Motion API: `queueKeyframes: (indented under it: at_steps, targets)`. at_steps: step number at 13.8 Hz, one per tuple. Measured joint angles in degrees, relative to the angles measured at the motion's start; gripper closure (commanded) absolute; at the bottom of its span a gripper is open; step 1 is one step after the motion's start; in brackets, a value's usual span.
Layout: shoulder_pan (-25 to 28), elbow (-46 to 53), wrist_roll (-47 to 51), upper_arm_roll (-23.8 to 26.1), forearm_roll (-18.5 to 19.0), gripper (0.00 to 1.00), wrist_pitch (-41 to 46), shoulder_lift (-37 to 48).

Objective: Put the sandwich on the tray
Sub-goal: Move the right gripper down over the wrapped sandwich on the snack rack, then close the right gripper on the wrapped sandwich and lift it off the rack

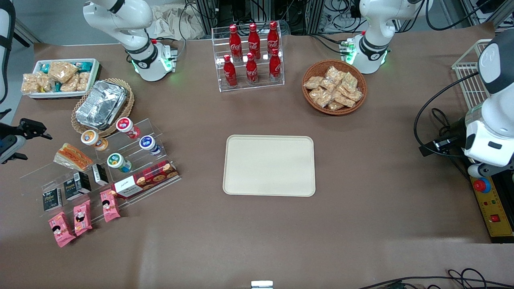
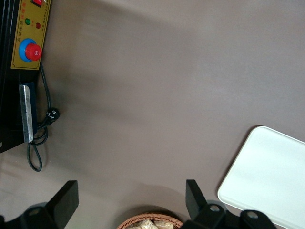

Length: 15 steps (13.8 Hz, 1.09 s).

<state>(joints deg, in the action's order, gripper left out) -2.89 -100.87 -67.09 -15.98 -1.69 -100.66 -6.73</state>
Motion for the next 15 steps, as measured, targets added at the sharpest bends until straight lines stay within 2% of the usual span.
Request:
queueKeyframes:
  at_steps: [8,15]
  targets:
    - [-0.5,-9.3,-18.7,0.0,0.0,0.01,-9.7,0.1]
    - [-1.1,-13.3,-22.7,0.0,0.0,0.01,-13.7,0.3]
